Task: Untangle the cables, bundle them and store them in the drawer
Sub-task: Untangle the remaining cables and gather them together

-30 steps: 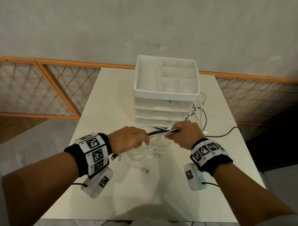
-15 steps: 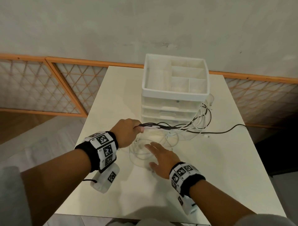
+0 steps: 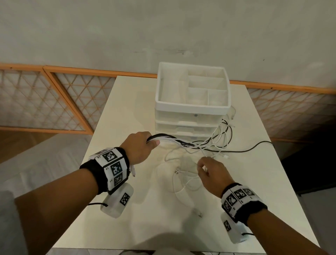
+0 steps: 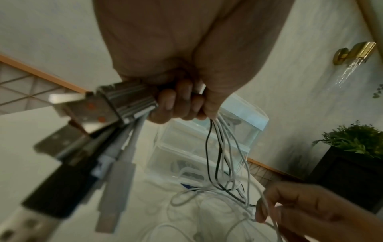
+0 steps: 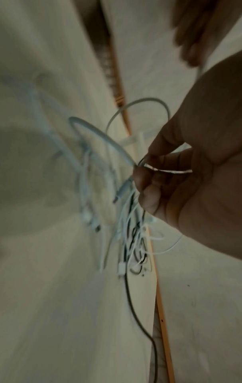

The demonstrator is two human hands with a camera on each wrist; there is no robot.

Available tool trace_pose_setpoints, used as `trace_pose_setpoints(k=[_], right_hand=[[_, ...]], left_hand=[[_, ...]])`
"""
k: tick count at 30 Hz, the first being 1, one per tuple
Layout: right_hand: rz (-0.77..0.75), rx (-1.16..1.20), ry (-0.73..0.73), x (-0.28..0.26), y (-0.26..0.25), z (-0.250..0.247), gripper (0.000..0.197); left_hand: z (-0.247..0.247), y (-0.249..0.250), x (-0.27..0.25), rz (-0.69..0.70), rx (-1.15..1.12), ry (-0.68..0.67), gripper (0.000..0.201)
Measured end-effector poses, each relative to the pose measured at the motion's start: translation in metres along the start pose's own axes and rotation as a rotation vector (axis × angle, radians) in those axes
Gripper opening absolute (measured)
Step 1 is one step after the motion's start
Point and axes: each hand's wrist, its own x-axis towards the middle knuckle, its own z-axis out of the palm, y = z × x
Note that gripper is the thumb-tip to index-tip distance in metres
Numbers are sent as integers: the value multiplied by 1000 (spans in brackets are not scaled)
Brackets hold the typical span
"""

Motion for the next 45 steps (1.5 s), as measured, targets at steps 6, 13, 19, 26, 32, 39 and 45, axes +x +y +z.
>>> trace_pose_setpoints(k=[6,13,19,26,32,39,45], right_hand=[[-221,399,274,10,-85,-82,6],[-145,419,325,24,-78,-122,9],[29,35,193,15,-22,-90,13],[108,692,546,19,-31,-121,20],[109,876,325,11,-52,-100,20],[15,1010,125,3,-105,-76,9],[130,671,326,8,-62,-89,20]], left_hand=[[-4,30,3,117,-324,86,32],[-5,49,-1,170,-476,158,33],[-22,41,-1,177,-357,168,34],[-17,32,2,102,-67,144,34],[-14,41,-1,8,-314,102,33],[4,85,-6,13,-572,26,29],[-2,57,-3,2,-320,72,34]])
